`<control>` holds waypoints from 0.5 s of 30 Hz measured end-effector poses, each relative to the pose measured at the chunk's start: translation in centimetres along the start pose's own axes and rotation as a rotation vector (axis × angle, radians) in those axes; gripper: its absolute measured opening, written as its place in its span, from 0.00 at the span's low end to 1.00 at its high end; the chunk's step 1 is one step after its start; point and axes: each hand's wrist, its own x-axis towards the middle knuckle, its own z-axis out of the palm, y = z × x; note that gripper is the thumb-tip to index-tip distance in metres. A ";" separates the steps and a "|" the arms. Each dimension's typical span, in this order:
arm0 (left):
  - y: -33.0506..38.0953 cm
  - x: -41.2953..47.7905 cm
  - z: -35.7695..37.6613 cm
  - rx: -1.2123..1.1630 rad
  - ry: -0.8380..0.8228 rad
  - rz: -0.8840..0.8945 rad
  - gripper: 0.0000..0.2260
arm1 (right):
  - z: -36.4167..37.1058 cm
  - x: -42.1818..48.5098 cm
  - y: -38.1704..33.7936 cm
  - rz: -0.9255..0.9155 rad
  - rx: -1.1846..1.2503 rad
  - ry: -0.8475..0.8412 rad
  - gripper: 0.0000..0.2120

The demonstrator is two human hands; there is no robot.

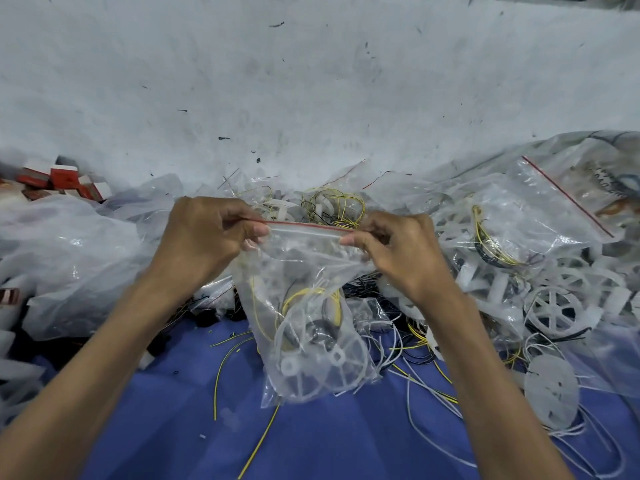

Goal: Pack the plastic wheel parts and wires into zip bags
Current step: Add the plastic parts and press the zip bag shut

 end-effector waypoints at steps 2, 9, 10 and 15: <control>-0.5 0.0 -0.1 -0.042 0.086 -0.032 0.07 | -0.1 -0.1 -0.3 0.041 0.039 0.035 0.12; -1.9 -0.6 3.3 -0.468 0.159 -0.304 0.18 | -0.5 -0.2 -0.4 0.276 0.486 0.075 0.11; -2.2 -0.8 3.9 -0.543 0.057 -0.395 0.26 | -0.6 -0.1 -0.2 0.312 0.580 0.087 0.09; -2.8 -2.7 6.7 -0.484 -0.419 -0.456 0.21 | -0.7 -0.2 1.4 0.407 0.660 0.104 0.09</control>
